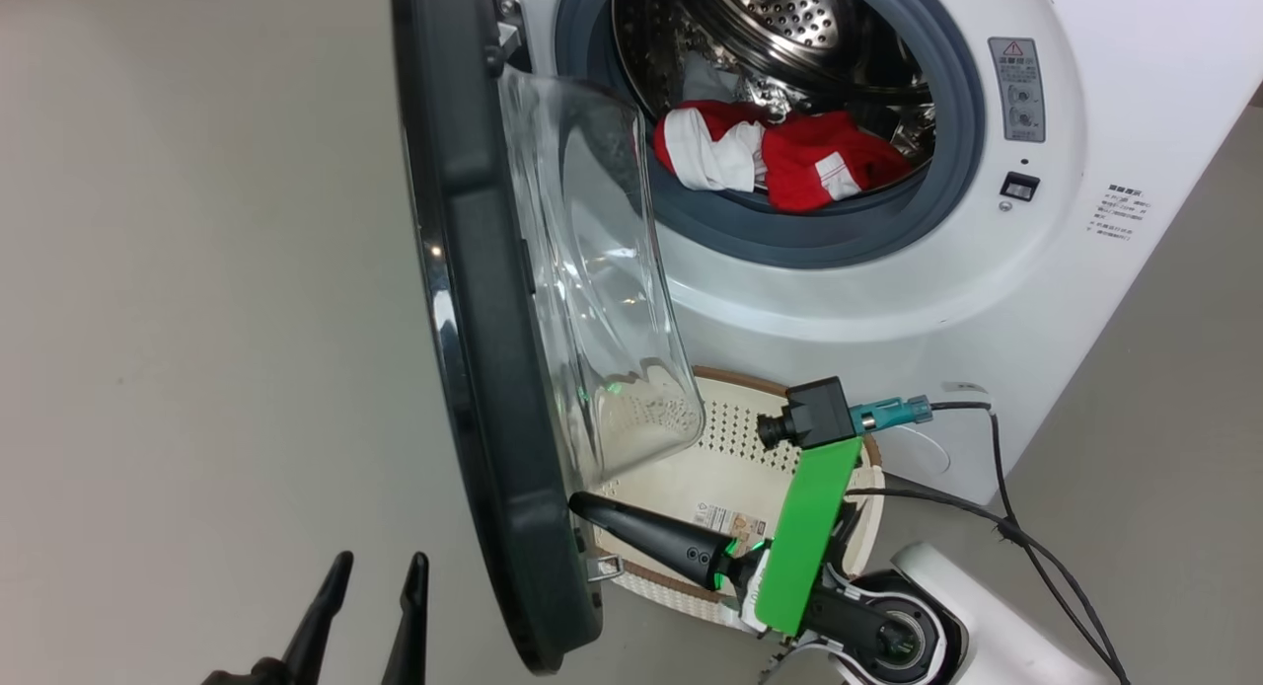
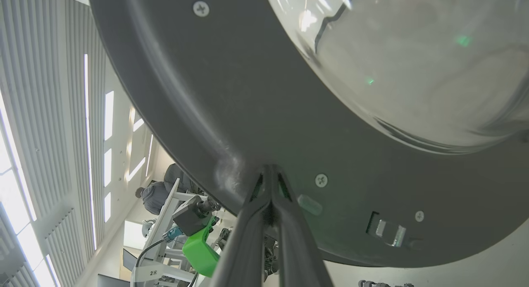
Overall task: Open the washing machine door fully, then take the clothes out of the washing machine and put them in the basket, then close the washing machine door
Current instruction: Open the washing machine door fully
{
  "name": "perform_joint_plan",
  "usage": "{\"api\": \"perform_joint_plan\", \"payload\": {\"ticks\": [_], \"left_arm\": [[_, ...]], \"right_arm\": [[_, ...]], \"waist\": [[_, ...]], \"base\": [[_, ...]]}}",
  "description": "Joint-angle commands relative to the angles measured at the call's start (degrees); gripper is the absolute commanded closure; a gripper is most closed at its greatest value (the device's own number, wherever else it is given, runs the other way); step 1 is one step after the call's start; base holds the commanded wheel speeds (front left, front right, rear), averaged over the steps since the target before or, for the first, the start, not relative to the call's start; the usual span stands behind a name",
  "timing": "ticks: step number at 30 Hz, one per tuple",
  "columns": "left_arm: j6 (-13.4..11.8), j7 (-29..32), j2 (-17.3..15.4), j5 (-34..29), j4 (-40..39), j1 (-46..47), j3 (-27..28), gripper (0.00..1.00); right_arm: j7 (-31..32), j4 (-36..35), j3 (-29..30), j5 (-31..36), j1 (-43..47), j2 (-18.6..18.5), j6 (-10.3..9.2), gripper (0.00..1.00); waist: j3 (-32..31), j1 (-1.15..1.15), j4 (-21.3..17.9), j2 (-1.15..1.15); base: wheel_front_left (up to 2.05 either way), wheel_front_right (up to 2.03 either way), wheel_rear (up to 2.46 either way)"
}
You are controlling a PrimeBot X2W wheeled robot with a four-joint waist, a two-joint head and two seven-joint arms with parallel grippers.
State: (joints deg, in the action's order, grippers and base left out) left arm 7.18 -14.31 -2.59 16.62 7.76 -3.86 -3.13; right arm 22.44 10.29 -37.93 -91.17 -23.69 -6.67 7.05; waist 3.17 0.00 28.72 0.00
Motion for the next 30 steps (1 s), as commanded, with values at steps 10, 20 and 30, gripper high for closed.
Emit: {"api": "perform_joint_plan", "payload": {"ticks": [10,20,30], "left_arm": [[0.31,-0.69,-0.29,0.22,-1.70,1.20,2.89,0.00],[0.31,-0.69,-0.29,0.06,-0.81,1.21,2.29,0.00],[0.31,-0.69,-0.29,-0.83,-0.05,1.12,2.72,0.00]], "right_arm": [[-0.10,-0.07,-0.84,0.24,-1.78,2.87,0.44,1.00],[-5.12,1.67,-0.30,3.56,0.24,0.97,0.44,0.00],[-15.15,6.24,-2.75,7.70,2.94,-3.14,0.44,0.00]], "waist": [[0.84,0.00,0.28,0.00],[-0.25,0.00,-0.89,0.00],[-0.75,0.00,-3.23,0.00]], "base": [[0.00,0.00,0.00],[0.00,0.00,0.00],[0.00,0.00,0.00]]}}
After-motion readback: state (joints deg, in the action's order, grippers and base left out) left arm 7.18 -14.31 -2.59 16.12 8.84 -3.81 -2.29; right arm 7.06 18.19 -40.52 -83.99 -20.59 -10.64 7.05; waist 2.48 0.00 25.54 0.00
